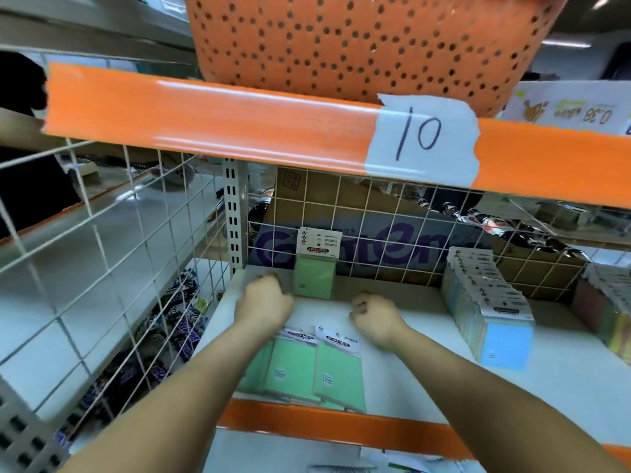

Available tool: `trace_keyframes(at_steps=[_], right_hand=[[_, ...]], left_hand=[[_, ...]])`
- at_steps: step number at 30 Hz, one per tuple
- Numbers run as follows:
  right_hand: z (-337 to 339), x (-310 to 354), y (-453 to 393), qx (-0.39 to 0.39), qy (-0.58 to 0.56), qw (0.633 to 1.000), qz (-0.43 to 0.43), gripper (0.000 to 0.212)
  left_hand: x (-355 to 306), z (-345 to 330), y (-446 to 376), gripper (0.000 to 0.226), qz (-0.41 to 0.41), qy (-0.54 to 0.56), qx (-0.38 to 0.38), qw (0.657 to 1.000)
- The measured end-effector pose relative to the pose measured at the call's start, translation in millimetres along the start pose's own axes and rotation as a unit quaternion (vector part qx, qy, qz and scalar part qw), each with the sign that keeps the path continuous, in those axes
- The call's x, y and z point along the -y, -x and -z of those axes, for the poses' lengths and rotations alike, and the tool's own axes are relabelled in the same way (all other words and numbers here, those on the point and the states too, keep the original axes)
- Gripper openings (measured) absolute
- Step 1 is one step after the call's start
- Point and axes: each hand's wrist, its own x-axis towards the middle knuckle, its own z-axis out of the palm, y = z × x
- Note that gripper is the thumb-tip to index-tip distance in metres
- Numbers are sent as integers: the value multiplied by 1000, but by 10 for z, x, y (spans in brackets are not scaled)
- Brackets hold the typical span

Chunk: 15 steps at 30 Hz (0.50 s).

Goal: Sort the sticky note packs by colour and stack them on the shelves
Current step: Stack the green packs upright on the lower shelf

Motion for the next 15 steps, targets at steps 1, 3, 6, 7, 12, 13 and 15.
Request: trace_keyframes(at_steps=[1, 3, 6, 7, 12, 13, 15], right_hand=[[38, -20, 34, 7, 9, 1000, -8, 25], [98, -46, 115, 32, 3, 999, -37, 9], [123, -81, 259, 94, -51, 991, -83, 24], [123, -85, 314, 114, -68, 986, -96, 28], [94, -11, 548, 210, -35, 967, -141, 59], [72, -5, 577, 230, -34, 961, -149, 64], [27, 12, 631, 249, -33, 955, -159, 65]], left_hand=[[-18, 12, 57, 23, 2, -20, 5, 1000], [-68, 10, 176, 20, 11, -42, 27, 999], [-168, -42, 365, 20, 20, -48, 67, 996], [-200, -67, 427, 20, 18, -57, 79, 995], [-313, -193, 711, 17, 15, -86, 119, 989], [-326, -207, 751, 24, 15, -93, 134, 986], [-325, -242, 783, 34, 22, -104, 171, 980]])
